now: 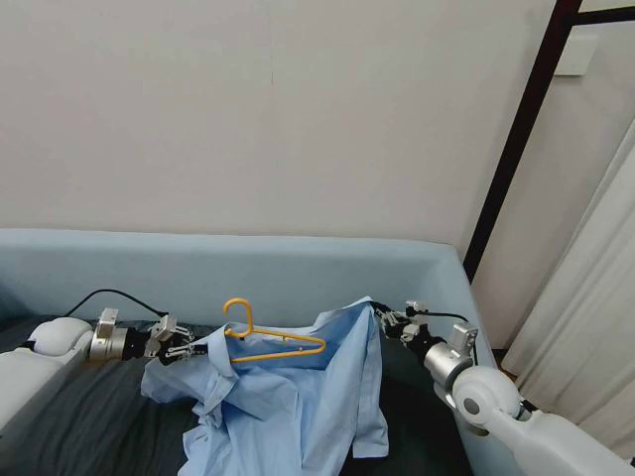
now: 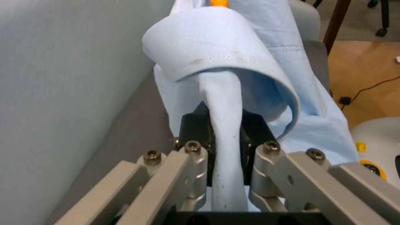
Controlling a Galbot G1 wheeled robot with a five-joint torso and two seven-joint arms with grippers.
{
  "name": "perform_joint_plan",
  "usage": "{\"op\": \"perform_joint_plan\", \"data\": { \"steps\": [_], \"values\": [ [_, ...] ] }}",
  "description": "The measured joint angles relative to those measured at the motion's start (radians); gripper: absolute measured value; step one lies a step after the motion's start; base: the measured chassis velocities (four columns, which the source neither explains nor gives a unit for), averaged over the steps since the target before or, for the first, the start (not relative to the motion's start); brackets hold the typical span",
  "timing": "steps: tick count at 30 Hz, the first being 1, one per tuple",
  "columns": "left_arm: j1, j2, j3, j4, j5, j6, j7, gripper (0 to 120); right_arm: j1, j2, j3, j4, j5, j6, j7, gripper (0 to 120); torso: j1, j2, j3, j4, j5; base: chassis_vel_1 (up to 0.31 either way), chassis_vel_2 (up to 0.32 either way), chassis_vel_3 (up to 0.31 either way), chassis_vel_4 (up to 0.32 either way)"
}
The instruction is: Pick up the clothes from the sofa and hang them on the clothes hanger.
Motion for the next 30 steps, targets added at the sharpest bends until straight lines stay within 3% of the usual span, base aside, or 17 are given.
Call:
{"op": "perform_joint_plan", "data": {
  "steps": [15,22,30],
  "values": [
    [0.03,-0.052,-0.025,-0.086,0.001,0.006,-0.14,7,0.013,-0.139,0.049,0.371,0.101,-0.079,0.178,0,0.0,0.0,0.0,-0.0002,0.0,0.0,0.0,0.0,0.0],
    [-0.033,-0.06,0.019,-0.141,-0.079,0.024,-0.214,7,0.014,-0.193,0.047,0.522,0.124,-0.097,0.239,0,0.0,0.0,0.0,-0.0002,-0.0001,0.0,0.0,0.0,0.0],
    [-0.133,-0.06,0.075,-0.188,-0.159,0.035,-0.312,7,-0.061,-0.25,0.066,0.611,0.046,-0.101,0.24,0,0.0,0.0,0.0,-0.0002,0.0,0.0,0.0,0.0,0.0]
  ]
}}
